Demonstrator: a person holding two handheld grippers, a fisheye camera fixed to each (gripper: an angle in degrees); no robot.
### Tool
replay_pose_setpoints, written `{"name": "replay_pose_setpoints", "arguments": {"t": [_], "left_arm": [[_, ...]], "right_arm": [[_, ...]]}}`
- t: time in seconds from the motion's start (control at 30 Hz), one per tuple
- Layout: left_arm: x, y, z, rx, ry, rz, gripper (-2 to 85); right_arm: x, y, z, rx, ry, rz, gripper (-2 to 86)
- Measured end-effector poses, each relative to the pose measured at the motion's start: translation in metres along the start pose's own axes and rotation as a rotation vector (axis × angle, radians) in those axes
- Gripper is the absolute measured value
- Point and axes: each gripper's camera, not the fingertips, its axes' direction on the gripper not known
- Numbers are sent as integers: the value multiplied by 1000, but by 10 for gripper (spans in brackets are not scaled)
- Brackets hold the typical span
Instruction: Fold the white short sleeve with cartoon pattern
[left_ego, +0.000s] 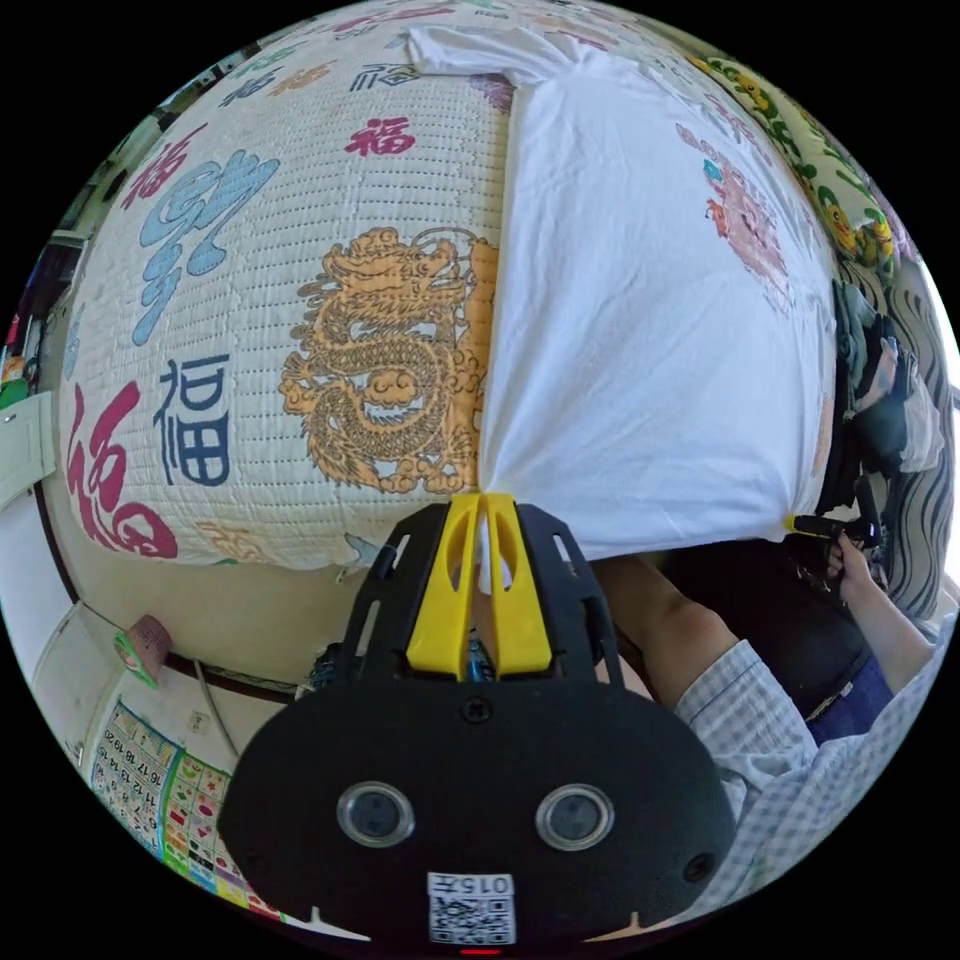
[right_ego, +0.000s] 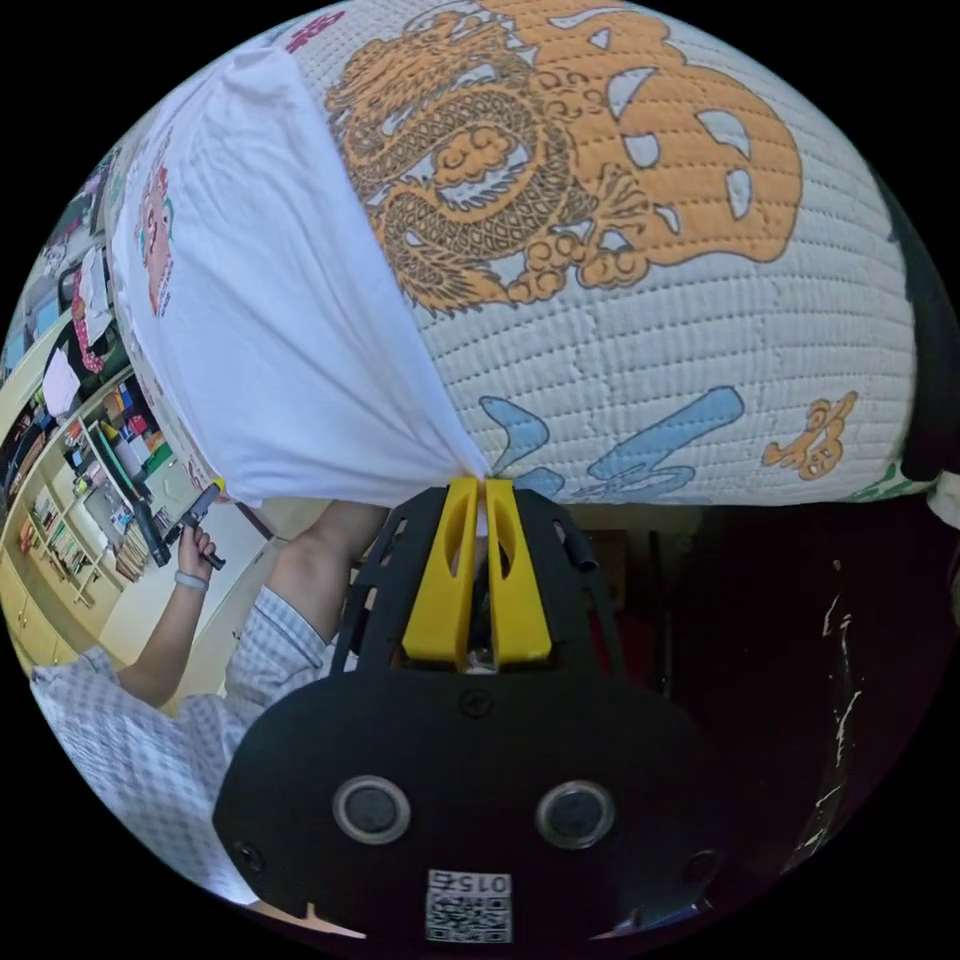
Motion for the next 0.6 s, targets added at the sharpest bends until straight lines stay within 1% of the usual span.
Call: {"name": "replay_pose_setpoints", "arguments": {"t": [0.13,0.27,0.37,0.43,0.5,0.6], "left_arm": [[1,-14,26,38,15,-35,-3],[3,-15,43,129,28,-66,-3],[14,-25,56,144,-28,-55,-2],[27,-36,67,147,-109,-32,-2],[34,-43,76,153,-152,-18,-2],[32,-54,85,163,-137,-43,-1]], "right_arm": [[1,16,-8,29,13,-19,1],[6,47,-16,151,-24,90,2],[-2,65,-20,219,34,123,2],[-7,74,-22,251,75,144,2],[-12,85,-24,287,112,148,2],[-11,96,-31,299,112,156,2]]}}
